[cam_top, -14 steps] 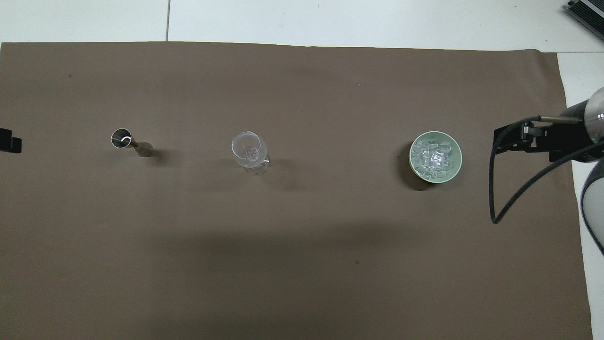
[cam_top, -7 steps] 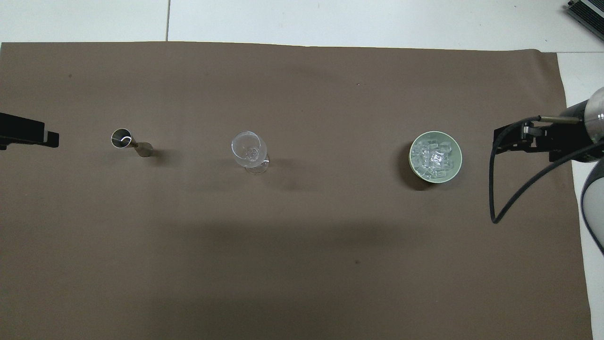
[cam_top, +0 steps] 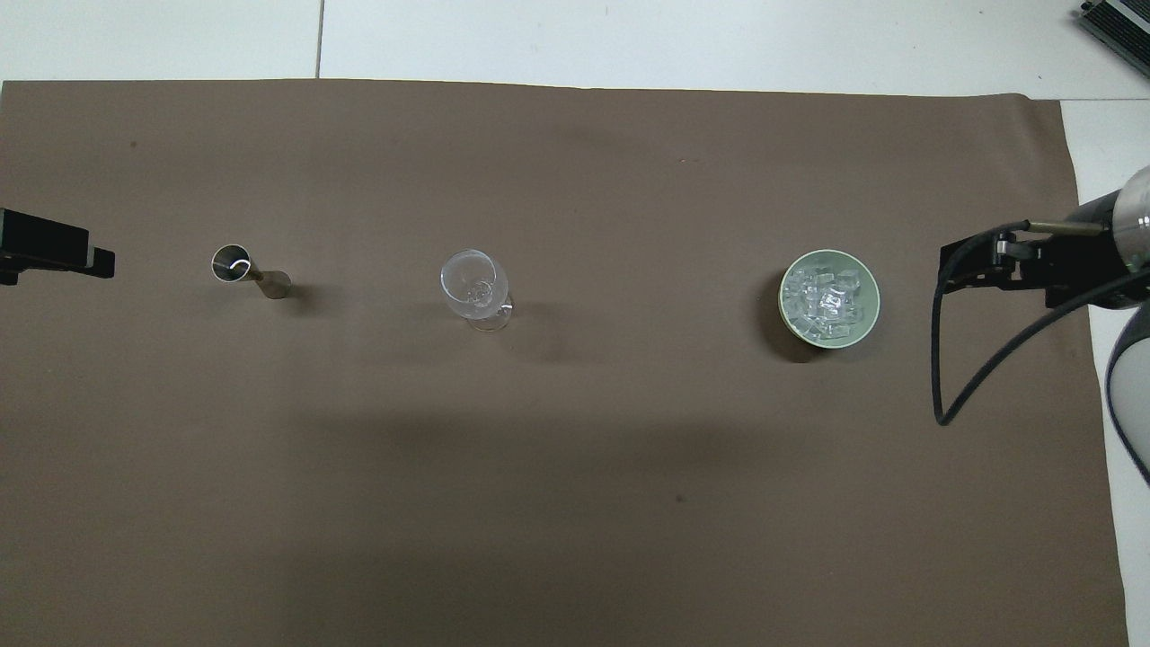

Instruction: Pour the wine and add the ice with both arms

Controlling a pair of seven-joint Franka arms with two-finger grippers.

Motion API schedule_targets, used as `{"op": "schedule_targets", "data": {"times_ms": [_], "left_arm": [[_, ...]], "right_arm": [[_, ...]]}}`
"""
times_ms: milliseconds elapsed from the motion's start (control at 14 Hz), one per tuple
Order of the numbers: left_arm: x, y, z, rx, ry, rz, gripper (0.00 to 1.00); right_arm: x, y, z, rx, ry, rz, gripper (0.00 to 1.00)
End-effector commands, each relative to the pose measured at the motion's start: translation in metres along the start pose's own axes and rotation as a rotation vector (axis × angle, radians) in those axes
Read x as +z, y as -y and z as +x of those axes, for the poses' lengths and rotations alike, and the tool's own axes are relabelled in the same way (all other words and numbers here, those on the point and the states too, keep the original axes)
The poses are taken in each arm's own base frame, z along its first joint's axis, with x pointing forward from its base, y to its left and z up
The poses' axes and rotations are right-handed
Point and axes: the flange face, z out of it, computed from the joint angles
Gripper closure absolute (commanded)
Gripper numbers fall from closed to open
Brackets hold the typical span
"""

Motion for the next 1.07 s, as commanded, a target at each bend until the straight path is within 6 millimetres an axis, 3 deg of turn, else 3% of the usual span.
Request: {"op": "schedule_targets", "data": {"times_ms": [0,143,286,787,859,1002], "left_arm": [[0.0,0.005,0.003,0.008,-0.001,0.005,0.0],[-0.003,0.007,0.002,0.004,-0.003,0.014,0.0],[0.012,0.012,0.011,-0.007,0.018,0.026,0.0],[0.007,0.022,0.014,0.105,-0.021,0.039,0.0],[0.005,0.027,0.013,0.159,-0.024,0.034,0.0],[-0.001,0.056,0.01,0.312,-0.034,0.028,0.0]], "right_arm": [[-0.002,-0.002,0.002,-0.009,0.005,0.016,0.0],[-0.002,-0.003,0.002,-0.008,0.005,0.016,0.0],[-0.001,-0.002,0.002,-0.009,0.005,0.016,0.0],[-0.002,-0.003,0.002,-0.008,0.004,0.016,0.0],[-0.002,-0.002,0.002,-0.009,0.004,0.017,0.0],[-0.002,-0.003,0.002,-0.008,0.004,0.017,0.0]]}}
